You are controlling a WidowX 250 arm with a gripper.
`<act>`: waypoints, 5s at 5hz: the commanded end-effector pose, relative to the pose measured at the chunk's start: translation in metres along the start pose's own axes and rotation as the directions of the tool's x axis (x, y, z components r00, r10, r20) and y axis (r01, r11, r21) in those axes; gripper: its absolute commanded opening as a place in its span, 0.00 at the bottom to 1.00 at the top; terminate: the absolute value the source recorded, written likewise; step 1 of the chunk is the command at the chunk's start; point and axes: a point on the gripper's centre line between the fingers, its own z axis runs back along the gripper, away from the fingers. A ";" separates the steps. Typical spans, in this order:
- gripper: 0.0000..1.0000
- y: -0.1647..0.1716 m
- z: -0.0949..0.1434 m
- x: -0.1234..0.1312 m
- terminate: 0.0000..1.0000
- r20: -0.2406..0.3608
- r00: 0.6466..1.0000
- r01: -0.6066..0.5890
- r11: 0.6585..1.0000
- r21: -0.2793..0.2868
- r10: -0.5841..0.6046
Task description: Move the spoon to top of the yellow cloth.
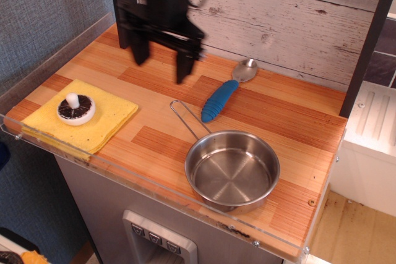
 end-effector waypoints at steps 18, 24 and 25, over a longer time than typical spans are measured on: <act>0.00 0.103 -0.055 0.031 0.00 0.077 0.997 -0.012 1.000 0.019 0.011; 1.00 0.066 0.037 -0.031 0.00 0.120 0.991 0.071 0.991 -0.110 -0.057; 1.00 0.065 0.040 -0.040 0.00 0.087 0.996 0.018 0.996 -0.092 -0.010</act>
